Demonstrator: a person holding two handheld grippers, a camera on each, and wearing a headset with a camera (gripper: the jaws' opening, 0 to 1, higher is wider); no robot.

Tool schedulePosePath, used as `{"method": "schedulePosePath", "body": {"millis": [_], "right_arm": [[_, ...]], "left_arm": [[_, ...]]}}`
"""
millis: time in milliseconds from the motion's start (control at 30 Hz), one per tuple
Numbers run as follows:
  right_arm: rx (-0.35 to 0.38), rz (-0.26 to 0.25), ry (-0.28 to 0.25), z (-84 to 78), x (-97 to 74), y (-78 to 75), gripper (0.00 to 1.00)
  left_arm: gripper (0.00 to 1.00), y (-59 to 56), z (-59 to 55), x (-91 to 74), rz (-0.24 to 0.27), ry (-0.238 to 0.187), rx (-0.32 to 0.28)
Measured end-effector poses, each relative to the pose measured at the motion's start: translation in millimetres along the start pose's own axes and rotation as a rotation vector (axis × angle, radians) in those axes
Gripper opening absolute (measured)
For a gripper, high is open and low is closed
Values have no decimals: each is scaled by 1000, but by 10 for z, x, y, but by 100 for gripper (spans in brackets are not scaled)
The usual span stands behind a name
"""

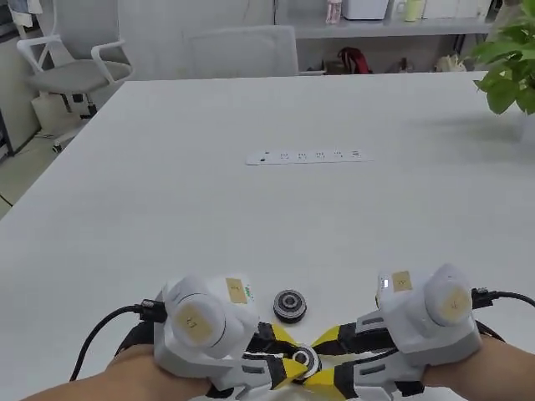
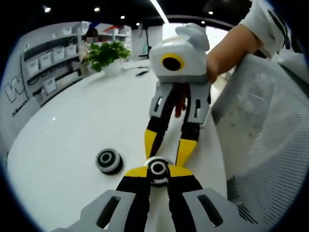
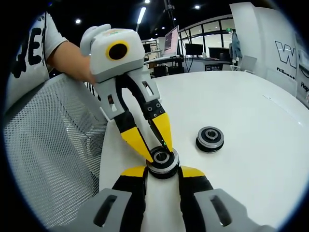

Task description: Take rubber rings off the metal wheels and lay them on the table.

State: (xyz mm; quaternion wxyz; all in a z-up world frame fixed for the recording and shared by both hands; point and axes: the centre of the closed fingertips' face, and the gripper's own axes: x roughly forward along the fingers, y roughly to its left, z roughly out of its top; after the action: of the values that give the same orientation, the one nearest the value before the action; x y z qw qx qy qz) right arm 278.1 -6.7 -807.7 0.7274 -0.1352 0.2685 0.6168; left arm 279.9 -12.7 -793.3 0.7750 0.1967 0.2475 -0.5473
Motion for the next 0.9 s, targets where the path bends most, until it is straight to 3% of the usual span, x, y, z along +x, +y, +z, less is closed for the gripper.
{"method": "schedulePosePath", "body": {"millis": [600, 900], "right_arm": [[26, 12, 4, -54, -75, 11, 10], [77, 12, -2, -65, -100, -14, 1]], "left_arm": [[14, 7, -3, 3, 5, -5, -2], [14, 8, -2, 4, 6, -2, 0]]}}
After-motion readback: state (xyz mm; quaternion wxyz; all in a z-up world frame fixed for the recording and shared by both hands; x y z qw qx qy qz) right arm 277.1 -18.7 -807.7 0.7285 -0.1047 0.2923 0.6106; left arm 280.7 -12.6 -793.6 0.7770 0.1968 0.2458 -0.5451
